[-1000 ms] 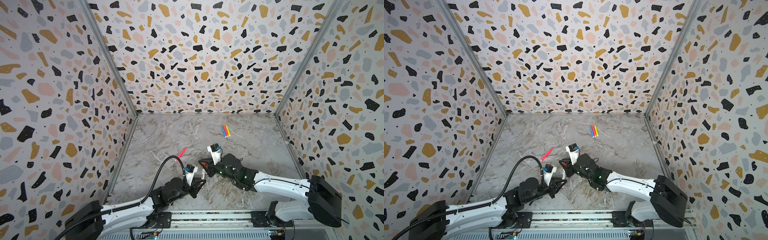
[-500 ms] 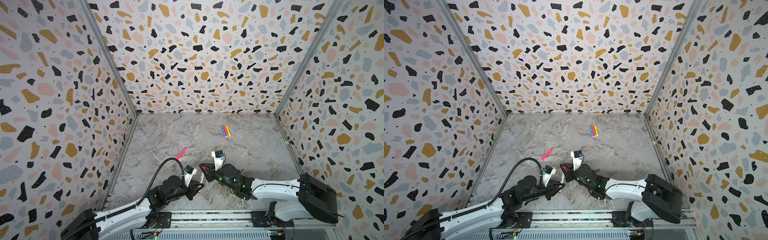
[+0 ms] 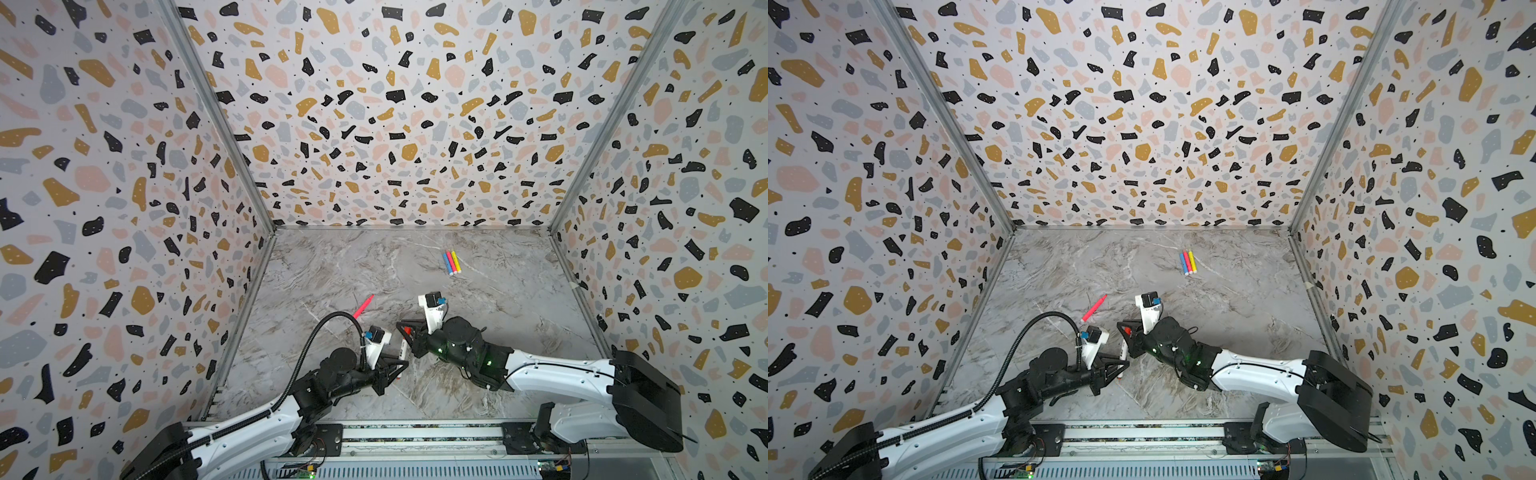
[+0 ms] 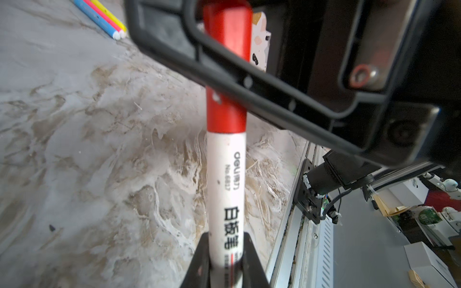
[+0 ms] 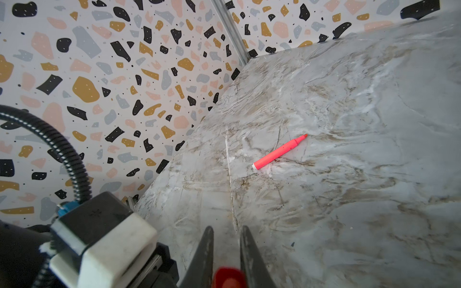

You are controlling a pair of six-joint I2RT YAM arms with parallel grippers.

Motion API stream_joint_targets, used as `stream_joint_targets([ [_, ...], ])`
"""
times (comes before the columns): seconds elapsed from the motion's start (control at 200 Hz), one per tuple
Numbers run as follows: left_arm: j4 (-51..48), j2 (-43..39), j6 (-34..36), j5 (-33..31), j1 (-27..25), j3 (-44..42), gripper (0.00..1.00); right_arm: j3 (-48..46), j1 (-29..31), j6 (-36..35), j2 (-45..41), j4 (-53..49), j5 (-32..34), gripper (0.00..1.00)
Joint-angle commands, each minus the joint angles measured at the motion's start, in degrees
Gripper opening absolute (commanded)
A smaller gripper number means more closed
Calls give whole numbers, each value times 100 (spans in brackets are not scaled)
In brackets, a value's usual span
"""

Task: Insert the pens into the pen caps
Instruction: 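Grasp the capped white marker with the right gripper beside the left gripper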

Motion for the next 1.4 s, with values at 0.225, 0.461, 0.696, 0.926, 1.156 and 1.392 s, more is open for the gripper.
stream_joint_targets([
  [0.225,1574,587,125,-818,112,68,0,496,-559,-759,-1362,-1924,-905,54],
  [0.461,1406,437,241,-1099,30,128,0,531,-753,-901,-1179,-1985,-1375,48],
  [0.696,1439,362,215,-1238,-49,130,0,666,-753,-953,-682,-1697,-1946,42],
  [0.926,1466,370,215,-1303,-84,129,0,876,-753,-971,-372,-1523,-1993,39],
  [1.156,1495,356,198,-1330,-127,146,0,1065,-753,-959,-32,-1386,-2110,36],
  [1.392,1513,330,189,-1330,-158,177,0,1022,-753,-858,263,-1224,-2236,32],
])
